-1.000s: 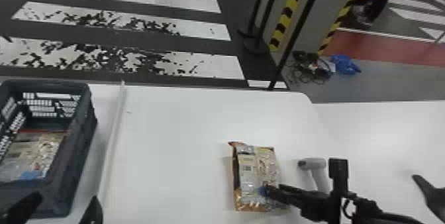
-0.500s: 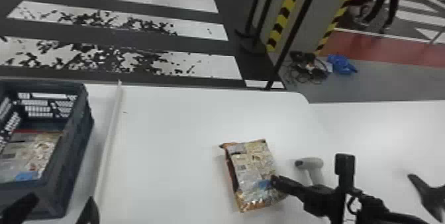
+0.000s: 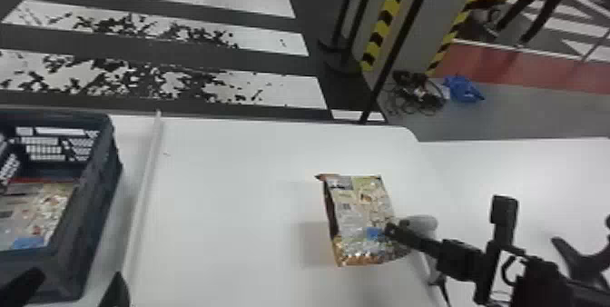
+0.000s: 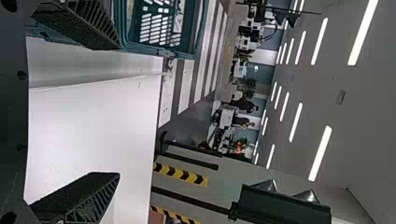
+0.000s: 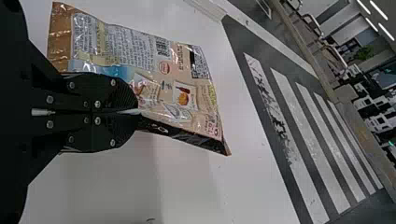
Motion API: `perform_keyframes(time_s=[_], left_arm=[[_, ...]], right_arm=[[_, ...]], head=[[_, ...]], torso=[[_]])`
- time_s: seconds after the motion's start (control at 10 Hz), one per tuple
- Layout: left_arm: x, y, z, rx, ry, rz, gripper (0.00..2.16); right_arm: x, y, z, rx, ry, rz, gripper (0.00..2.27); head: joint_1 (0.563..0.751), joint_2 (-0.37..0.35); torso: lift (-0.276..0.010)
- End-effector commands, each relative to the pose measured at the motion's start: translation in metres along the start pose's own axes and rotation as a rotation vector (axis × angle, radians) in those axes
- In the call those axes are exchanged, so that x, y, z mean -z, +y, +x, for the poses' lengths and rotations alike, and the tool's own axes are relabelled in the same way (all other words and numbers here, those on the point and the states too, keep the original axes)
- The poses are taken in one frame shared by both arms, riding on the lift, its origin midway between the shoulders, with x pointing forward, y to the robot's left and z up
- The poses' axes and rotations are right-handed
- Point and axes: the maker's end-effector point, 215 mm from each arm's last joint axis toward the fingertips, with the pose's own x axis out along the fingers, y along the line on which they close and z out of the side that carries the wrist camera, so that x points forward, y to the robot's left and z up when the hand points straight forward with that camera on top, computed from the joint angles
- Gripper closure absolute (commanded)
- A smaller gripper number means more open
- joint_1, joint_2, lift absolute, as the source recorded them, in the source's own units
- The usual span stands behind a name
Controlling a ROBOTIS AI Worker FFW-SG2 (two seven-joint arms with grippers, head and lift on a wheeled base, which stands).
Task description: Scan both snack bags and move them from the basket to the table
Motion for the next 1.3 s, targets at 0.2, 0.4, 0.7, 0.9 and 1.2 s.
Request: perform_keyframes(time_s=[0.2, 0.4, 0.7, 0.9, 1.2], left_arm=[[0.001, -0.005, 0.0, 0.008, 0.002, 0.006, 0.02], [0.0, -0.006, -0.002, 0.012, -0.003, 0.01, 0.02], [-0.002, -0.007, -0.003, 0.016, -0.005, 0.011, 0.02], [-0.002, -0.007, -0.003, 0.016, -0.005, 0.011, 0.02], [-0.002, -0.006, -0.003, 0.015, -0.005, 0.01, 0.02]], right_arm=[[-0.089, -0.021, -0.029, 0.042, -0.149, 0.063, 2.25], [-0.125, -0.057, -0.037, 0.121, -0.185, 0.063, 2.25], [-0.15, -0.123, -0.054, 0.297, -0.239, 0.072, 2.25], [-0.146, -0.173, -0.067, 0.449, -0.256, 0.089, 2.25], [-0.144, -0.239, -0.094, 0.693, -0.321, 0.082, 2.25]], head=[[0.695, -0.35], [0.695, -0.35], [0.695, -0.35], [0.695, -0.35], [0.695, -0.35]], torso=[[-0.098], [-0.098], [-0.098], [-0.098], [-0.098]])
